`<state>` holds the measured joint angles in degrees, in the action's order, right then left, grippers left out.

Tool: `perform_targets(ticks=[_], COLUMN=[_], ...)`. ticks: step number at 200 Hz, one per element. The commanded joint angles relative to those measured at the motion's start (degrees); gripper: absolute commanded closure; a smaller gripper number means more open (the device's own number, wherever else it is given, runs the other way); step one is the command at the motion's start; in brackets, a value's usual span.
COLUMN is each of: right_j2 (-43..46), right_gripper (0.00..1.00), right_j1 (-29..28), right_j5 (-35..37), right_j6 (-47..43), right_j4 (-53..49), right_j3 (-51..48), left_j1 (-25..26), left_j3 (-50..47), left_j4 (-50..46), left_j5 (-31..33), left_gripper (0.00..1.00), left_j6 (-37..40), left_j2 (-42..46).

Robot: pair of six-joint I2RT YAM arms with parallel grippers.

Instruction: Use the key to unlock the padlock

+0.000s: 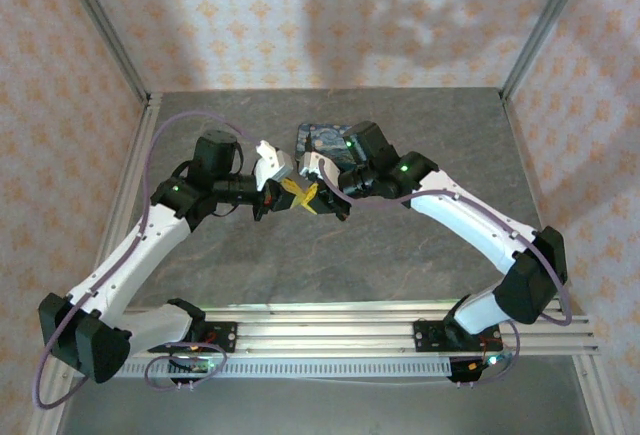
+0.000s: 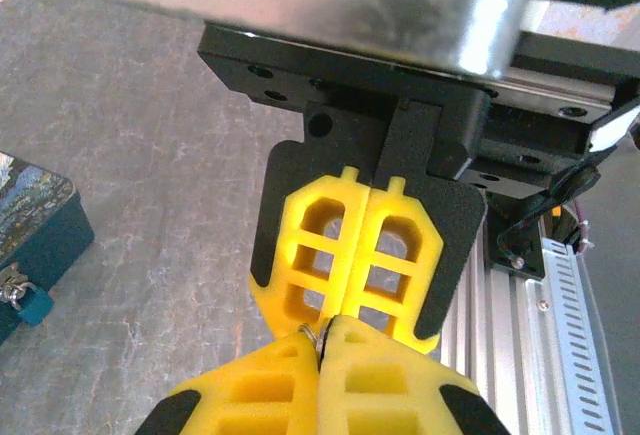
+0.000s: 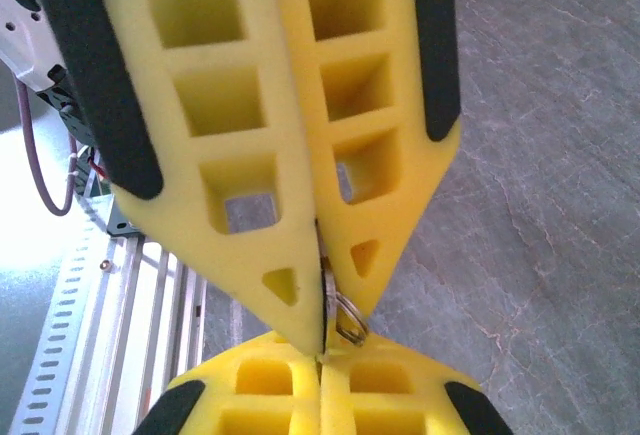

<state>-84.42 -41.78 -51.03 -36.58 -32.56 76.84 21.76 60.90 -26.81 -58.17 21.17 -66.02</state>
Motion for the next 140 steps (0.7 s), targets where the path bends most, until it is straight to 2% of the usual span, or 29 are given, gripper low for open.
perform_targets(ticks=[1, 7, 16, 30, 47, 69, 81, 101, 120, 140], right_j2=[-0.16, 0.18, 1.05, 2.87, 4.83, 5.59, 4.37, 0.18, -2.88, -3.03], right_gripper=[1.00, 1.00, 0.92, 0.74, 0.60, 0.54, 0.50, 0.52, 0.53, 0.53], right_j1=[0.09, 0.35, 1.00, 2.36, 4.13, 7.29, 8.71, 9.70, 9.70, 9.20], right_j5=[-0.92, -0.20, 0.77, 2.19, 7.44, 13.39, 17.31, 20.68, 17.90, 14.38], right_j6=[2.48, 4.25, 7.40, 12.50, 22.59, 37.28, 44.50, 53.52, 64.96, 79.58], right_j4=[3.20, 4.97, 8.12, 12.97, 18.08, 16.90, 10.92, -0.29, -3.26, 2.51], right_j3=[0.02, -0.53, -1.74, -4.04, -6.48, -5.65, -2.18, 5.73, 9.53, 7.75], left_j1=[0.30, 0.30, 0.30, 0.30, 0.68, 1.73, 2.50, 4.04, 5.03, 6.18], left_j3=[2.04, 1.59, 0.66, -1.82, -6.27, -12.56, -14.94, -17.45, -18.55, -17.58], left_j4=[-1.10, -0.71, 0.70, 4.46, 10.66, 19.68, 24.04, 30.21, 35.89, 38.14], left_j5=[-1.26, -0.85, 0.69, 4.86, 12.20, 21.70, 26.04, 32.18, 35.19, 34.89], left_gripper=[1.00, 1.00, 1.00, 1.00, 1.00, 1.00, 1.00, 1.00, 1.00, 1.00], left_j6=[1.58, 1.61, 1.24, 0.13, -0.79, -1.25, -1.47, -1.50, -1.57, -0.52], left_j2=[-0.50, -0.23, 0.59, 2.68, 6.45, 10.83, 12.16, 13.19, 12.74, 10.54])
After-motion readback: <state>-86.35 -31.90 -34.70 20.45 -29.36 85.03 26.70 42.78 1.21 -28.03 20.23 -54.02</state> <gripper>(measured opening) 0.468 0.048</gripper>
